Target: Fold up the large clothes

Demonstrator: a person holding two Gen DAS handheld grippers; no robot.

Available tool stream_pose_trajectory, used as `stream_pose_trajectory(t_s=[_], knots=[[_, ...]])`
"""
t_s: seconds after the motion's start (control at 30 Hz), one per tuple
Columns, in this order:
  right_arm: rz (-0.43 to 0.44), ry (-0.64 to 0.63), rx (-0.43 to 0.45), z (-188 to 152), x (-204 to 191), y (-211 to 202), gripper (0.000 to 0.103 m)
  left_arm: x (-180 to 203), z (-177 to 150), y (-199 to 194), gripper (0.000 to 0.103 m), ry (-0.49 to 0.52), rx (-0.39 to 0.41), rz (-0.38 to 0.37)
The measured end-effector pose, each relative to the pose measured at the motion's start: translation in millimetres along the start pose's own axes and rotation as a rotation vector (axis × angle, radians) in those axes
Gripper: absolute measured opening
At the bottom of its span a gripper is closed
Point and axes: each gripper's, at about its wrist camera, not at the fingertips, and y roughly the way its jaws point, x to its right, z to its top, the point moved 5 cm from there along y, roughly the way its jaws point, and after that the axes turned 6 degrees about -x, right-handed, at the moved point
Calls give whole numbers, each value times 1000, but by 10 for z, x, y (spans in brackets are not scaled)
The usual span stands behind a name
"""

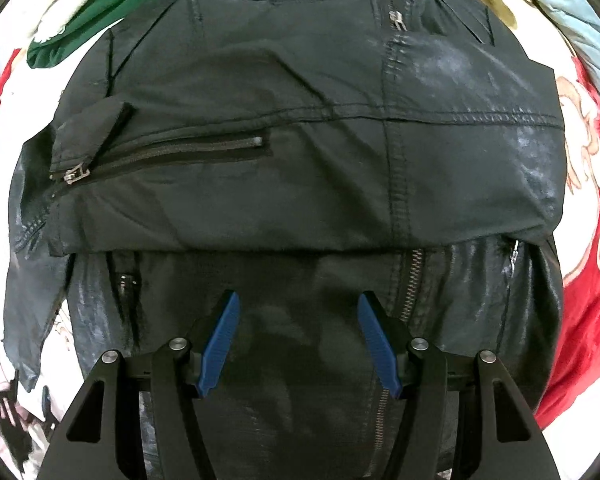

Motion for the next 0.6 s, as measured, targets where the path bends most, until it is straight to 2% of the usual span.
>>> stream_pose_trajectory(t_s=[0.07,0.13,0.23,0.3,0.33,0.37,0.4,0.43,0.53,0.6], knots=[[1,-5,2,21,-66,7,63,149,86,142,67,31,29,29],[3,-8,6,44,-107,9,63,310,129,264,71,58,63,86],[3,-10,15,57,-153,-1,63,535,145,334,70,125,149,177],[3,-6,18,69,-186,3,63,707,155,376,28,194,201,227],[3,-4,18,63,-200,-2,63,790,163,429,6,242,197,275],[-2,-3,22,60,-227,-2,63,841,164,460,4,266,191,296],[-16,-7,33,68,-236,-14,63,925,158,468,4,304,198,347],[-36,-15,50,57,-269,-57,63,981,158,474,3,323,203,361],[-166,-76,131,138,-390,-212,64,1252,87,368,2,454,238,409],[-241,-95,185,267,-466,-278,64,1532,-31,241,2,577,281,426]])
